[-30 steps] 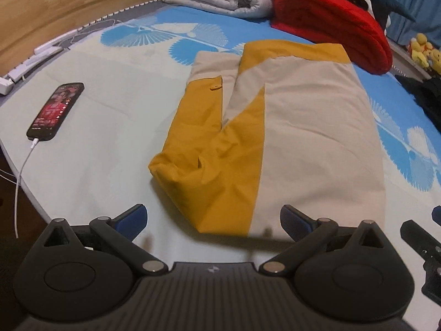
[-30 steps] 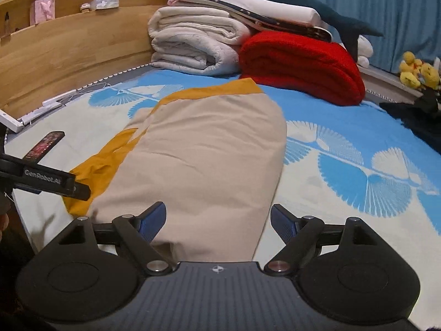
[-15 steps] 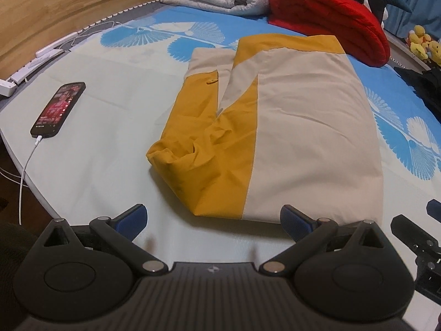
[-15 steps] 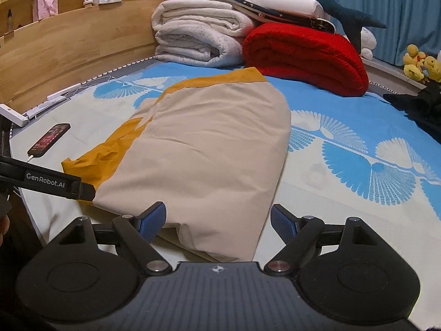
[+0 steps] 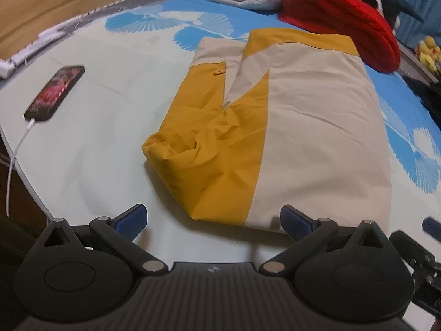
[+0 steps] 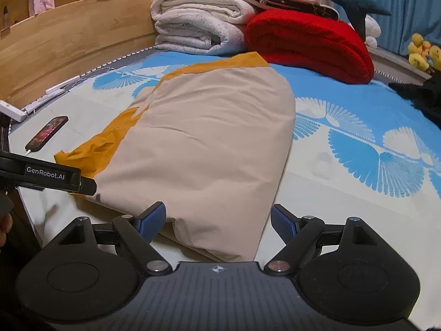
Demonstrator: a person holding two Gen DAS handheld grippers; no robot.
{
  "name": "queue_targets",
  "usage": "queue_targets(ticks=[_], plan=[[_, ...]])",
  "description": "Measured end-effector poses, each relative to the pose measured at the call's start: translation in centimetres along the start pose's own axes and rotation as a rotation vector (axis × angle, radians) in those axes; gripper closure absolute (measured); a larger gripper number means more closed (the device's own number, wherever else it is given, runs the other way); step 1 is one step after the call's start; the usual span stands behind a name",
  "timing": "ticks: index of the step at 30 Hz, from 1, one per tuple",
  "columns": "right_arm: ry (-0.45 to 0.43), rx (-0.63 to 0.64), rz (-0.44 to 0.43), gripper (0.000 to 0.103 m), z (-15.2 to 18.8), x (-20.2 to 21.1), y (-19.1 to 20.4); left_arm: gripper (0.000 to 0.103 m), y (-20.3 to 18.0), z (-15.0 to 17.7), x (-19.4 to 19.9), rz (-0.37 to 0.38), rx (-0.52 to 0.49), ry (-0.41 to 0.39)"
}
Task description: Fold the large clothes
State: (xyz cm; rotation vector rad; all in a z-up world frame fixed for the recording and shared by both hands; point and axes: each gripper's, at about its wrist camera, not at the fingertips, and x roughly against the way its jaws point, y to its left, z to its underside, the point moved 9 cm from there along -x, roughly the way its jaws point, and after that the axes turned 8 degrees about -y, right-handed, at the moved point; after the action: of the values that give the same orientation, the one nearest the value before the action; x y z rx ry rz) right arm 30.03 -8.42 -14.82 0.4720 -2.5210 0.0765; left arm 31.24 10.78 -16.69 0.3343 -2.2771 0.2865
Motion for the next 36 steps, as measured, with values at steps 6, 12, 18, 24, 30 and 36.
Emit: queue_targets(ticks=[6,12,18,24,30,36], plan=[[0.006,-0.121,-0.035,0.009,-0.9,-1.3,-2.1,0.0,0.0,0.1,-2.1,0.035,0.085,0.045],[0.041,-0.217,-0.021,0.007,-3.0,-3.6,-5.2,0.0,-0.4,0.0,-3.9,0.09,0.156,0.101],[0.032,-0.256,-0.009,0.005,-7.9,-7.5,-9.2,0.0,-0.1,0.7,-6.2,0.122,0.259,0.182],[0.081,-0.338,-0.039,0.001,-12.3,-15.5,-13.1,0.0,-0.2,0.5,-6.4,0.152,0.283,0.151],[0.163,-0.378,-0.032,0.001,-14.9,-26.1,-16.2,0.0,0.6,0.4,-6.5,0.165,0.365,0.145],[0.257,-0.454,-0.155,0.001,-14.6,-33.2,-16.5,0.0,1.7,-0.7,-7.3,0.188,0.533,0.131]])
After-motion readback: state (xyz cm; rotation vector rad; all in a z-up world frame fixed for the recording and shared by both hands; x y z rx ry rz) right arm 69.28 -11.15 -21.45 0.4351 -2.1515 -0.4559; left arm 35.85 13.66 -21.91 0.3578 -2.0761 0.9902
